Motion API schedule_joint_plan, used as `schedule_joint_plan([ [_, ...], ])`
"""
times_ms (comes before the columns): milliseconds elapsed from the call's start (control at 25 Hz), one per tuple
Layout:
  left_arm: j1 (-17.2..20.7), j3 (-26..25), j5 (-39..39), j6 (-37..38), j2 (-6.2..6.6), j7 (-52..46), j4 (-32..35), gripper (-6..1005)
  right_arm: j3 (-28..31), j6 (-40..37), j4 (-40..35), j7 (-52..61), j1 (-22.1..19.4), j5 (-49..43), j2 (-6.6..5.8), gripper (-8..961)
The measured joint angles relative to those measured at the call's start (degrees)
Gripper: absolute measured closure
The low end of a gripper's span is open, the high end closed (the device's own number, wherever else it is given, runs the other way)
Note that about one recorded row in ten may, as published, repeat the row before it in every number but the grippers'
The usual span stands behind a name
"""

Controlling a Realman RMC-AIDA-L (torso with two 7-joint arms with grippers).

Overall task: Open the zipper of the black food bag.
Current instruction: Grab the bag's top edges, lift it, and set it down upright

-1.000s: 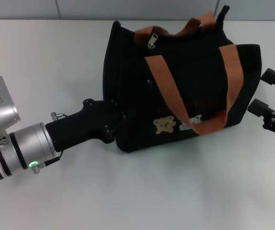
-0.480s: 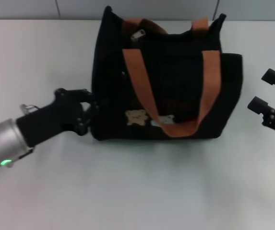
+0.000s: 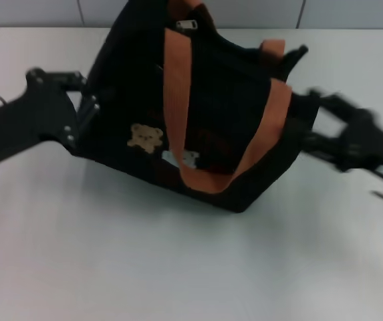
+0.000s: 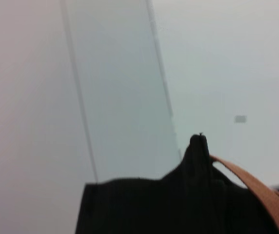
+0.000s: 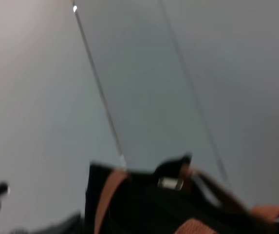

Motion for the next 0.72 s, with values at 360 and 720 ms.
schedule_joint_plan([
  [360, -1.2, 0.2, -0.1, 6.0, -0.38, 0.2, 8.3, 921, -10.1, 12.0, 17.6, -4.5, 12.2, -0.1, 0.58, 160],
  [720, -0.4, 0.7, 0.3, 5.9, -0.43, 6.9, 4.4, 922, -10.0, 8.6, 12.2, 0.1, 7.0, -0.1, 0.18, 164],
])
